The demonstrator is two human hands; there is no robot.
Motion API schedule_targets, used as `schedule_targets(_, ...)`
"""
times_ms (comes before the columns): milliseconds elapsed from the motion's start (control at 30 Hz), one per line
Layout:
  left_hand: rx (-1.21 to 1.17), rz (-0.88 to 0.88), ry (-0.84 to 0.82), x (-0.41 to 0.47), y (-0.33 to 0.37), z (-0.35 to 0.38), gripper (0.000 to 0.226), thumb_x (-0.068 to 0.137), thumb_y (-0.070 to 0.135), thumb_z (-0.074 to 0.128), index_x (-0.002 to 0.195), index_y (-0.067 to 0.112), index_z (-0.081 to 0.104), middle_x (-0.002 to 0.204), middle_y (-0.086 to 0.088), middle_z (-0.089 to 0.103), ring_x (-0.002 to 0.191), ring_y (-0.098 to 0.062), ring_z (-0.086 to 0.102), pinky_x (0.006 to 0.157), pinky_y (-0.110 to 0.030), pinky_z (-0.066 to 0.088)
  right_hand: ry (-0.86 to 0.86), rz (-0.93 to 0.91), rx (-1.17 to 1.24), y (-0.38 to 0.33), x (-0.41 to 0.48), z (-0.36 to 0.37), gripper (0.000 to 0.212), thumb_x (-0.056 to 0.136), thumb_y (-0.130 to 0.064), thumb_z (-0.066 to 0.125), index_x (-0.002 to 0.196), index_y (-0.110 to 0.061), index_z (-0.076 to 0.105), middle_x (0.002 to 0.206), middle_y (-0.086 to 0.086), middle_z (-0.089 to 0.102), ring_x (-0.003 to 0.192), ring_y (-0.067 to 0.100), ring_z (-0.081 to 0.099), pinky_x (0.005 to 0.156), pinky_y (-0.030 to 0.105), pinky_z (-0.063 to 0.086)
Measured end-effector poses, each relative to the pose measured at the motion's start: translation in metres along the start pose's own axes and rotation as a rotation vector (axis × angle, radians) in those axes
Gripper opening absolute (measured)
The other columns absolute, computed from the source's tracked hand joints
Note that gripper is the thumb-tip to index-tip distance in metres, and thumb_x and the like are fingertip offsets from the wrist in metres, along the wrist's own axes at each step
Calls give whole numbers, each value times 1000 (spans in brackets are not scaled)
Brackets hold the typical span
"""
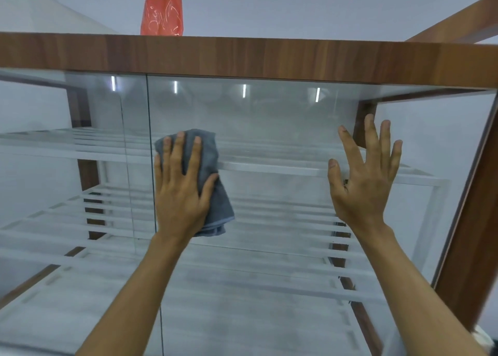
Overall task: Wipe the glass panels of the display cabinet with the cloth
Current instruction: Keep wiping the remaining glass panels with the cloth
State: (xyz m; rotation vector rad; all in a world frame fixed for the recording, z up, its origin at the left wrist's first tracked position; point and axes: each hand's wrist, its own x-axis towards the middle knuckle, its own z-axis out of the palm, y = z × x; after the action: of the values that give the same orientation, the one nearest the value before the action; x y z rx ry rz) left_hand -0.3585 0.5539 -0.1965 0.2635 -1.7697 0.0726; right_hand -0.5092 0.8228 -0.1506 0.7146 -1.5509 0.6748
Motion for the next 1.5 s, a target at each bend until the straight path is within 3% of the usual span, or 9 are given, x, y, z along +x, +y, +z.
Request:
schedule_targets(267, -155, -61, 48, 17, 15, 5, 68, 103, 41, 44, 160, 12, 21, 168, -15, 12, 156, -37, 3, 127, -54, 0, 34, 26, -125, 37, 0, -32, 51, 99, -35, 50, 148, -21, 47, 163, 11, 28, 153, 32, 16, 125, 50, -1)
schedule_targets(433, -146, 18, 47, 35, 49, 12, 66, 103, 41, 45, 160, 16, 23, 168, -14, 12, 156, -37, 2, 126, -55, 0, 39, 64, -202, 74, 9, -55, 51, 99, -40, 46, 148, -24, 47, 163, 9, 29, 153, 30, 18, 123, 57, 4)
schedule_targets(600, -138, 95, 49, 53, 106, 22, 63, 104, 43, 41, 159, 16, 28, 167, -16, 16, 155, -37, 5, 126, -54, 1, 43, 17, -218, 103, 18, -73, 52, 99, -39, 50, 149, -24, 47, 164, 9, 27, 154, 32, 16, 124, 46, 2)
schedule_targets(767, -98, 141, 62, 65, 166, 35, 63, 104, 44, 41, 158, 15, 30, 166, -17, 20, 155, -39, 9, 126, -54, 4, 89, -1, -223, 119, 20, -89, 51, 97, -41, 50, 146, -26, 51, 164, 8, 28, 154, 33, 14, 121, 60, 0)
schedule_targets(967, -76, 165, 48, 69, 220, 47, 63, 104, 44, 42, 159, 16, 29, 166, -17, 20, 155, -40, 9, 126, -55, 4, -44, -17, -281, 140, 20, -100, 56, 95, -39, 52, 149, -24, 47, 165, 10, 24, 155, 34, 7, 123, 54, 1)
schedule_targets(1333, -48, 207, 54, 55, 251, 61, 62, 104, 46, 43, 157, 18, 32, 165, -15, 25, 155, -35, 14, 127, -53, 8, 23, -25, -234, 147, 19, -97, 53, 92, -37, 58, 143, -26, 54, 165, 7, 25, 154, 35, 14, 122, 60, 6)
schedule_targets(1500, -96, -16, 137, 56, 235, 56, 58, 105, 41, 44, 157, 19, 33, 166, -11, 24, 155, -32, 15, 126, -52, 11, 5, -20, -214, 150, 17, -97, 52, 92, -37, 60, 141, -24, 57, 165, 5, 25, 154, 34, 14, 118, 56, 17)
